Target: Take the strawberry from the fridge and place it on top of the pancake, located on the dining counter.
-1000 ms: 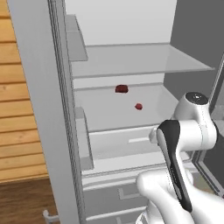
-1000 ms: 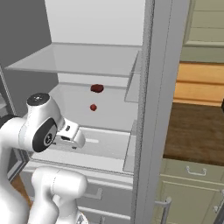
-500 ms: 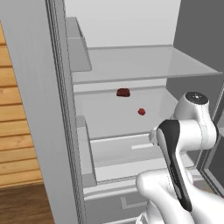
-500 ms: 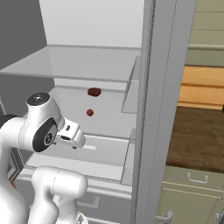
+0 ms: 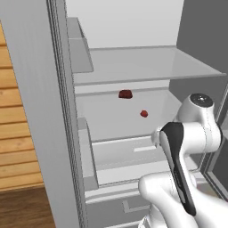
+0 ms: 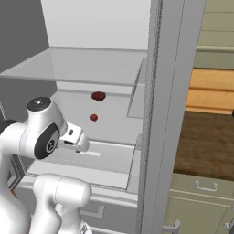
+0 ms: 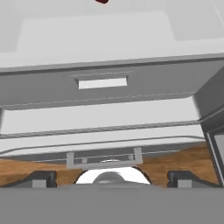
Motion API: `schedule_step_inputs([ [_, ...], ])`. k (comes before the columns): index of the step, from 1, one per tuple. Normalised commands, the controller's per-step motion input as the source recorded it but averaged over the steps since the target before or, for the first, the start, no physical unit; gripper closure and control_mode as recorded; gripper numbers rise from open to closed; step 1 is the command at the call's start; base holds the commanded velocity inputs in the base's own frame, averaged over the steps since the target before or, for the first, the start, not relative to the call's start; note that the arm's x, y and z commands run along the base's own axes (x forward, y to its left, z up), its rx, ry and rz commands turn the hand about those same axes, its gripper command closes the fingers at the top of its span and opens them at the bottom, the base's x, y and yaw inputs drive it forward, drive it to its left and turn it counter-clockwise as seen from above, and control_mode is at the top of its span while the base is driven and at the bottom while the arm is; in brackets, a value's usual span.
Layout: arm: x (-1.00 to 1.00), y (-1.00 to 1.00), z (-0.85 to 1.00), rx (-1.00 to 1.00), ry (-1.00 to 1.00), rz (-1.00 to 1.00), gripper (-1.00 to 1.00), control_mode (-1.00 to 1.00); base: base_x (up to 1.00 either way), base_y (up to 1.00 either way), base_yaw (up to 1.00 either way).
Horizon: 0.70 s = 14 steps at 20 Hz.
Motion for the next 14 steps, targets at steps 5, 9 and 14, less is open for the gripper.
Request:
schedule_step_inputs([
  [5,0.37,0.01,0.31,0.00,-0.42,0.04,-1.00,-1.00,0.00,0.00,0.00],
  [9,0.66,0.00,0.20,0.05,-0.34,0.02,-1.00,-1.00,0.00,0.00,0.00],
  [14,0.64,0.00,0.02,0.00,-0.16,-0.01,-1.00,-1.00,0.00,0.00,0.00],
])
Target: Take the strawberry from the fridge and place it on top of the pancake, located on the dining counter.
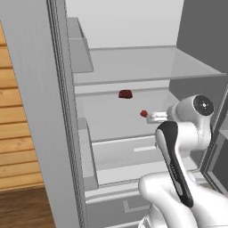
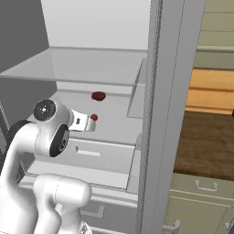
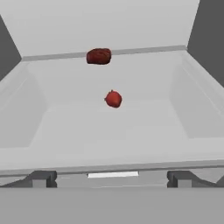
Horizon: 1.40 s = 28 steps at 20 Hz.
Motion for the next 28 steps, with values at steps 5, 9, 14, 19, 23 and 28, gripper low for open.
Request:
schedule_step_inputs([
  [5,0.70,0.00,0.00,0.00,0.08,-0.03,-1.00,-1.00,0.00,0.00,0.00],
  [9,0.71,0.00,0.00,0.00,0.12,-0.04,-1.00,-1.00,0.00,0.00,0.00],
  [14,0.63,0.00,-0.04,0.00,0.06,0.00,-1.00,-1.00,0.00,0.00,0.00],
  [19,0.36,0.00,-0.23,0.00,0.06,0.00,-1.00,-1.00,0.00,0.00,0.00],
  [23,0.28,0.00,-0.17,0.00,0.00,0.00,-1.00,-1.00,0.00,0.00,0.00],
  [28,0.23,0.00,-0.31,0.00,0.00,0.00,-1.00,-1.00,0.00,0.00,0.00],
])
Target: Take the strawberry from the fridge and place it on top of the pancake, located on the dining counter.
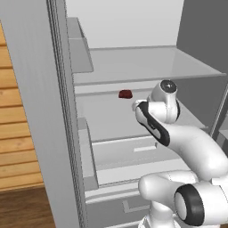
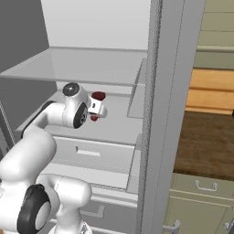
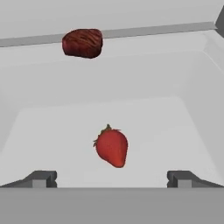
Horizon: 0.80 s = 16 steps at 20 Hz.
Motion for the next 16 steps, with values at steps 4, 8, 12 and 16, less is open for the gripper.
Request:
schedule_step_inputs([
  [4,0.30,0.00,-0.19,-0.01,0.00,0.00,-1.00,-1.00,0.00,0.00,0.00],
  [8,0.35,0.00,-0.12,-0.02,0.05,0.00,-1.00,-1.00,0.00,0.00,0.00],
  [12,0.28,0.00,-0.18,-0.02,0.10,0.00,-1.00,-1.00,0.00,0.00,0.00],
  [16,0.20,0.00,-0.19,-0.01,0.04,0.00,-1.00,-1.00,0.00,0.00,0.00],
])
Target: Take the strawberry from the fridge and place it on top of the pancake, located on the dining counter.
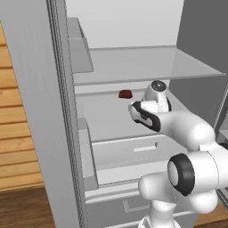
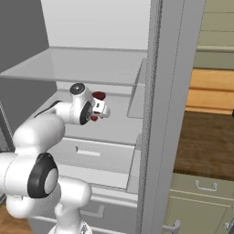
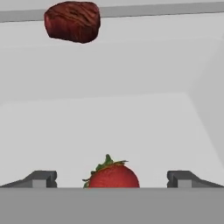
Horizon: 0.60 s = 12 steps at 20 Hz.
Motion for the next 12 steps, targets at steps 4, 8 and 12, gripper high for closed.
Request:
schedule_step_inputs([
  [4,0.14,0.00,-0.21,-0.01,0.02,0.00,-1.00,-1.00,0.00,0.00,0.00],
  [8,0.00,0.00,-0.32,-0.02,0.03,0.00,-1.00,-1.00,0.00,0.00,0.00],
  [12,0.05,0.00,-0.24,-0.01,0.00,0.00,-1.00,-1.00,0.00,0.00,0.00],
])
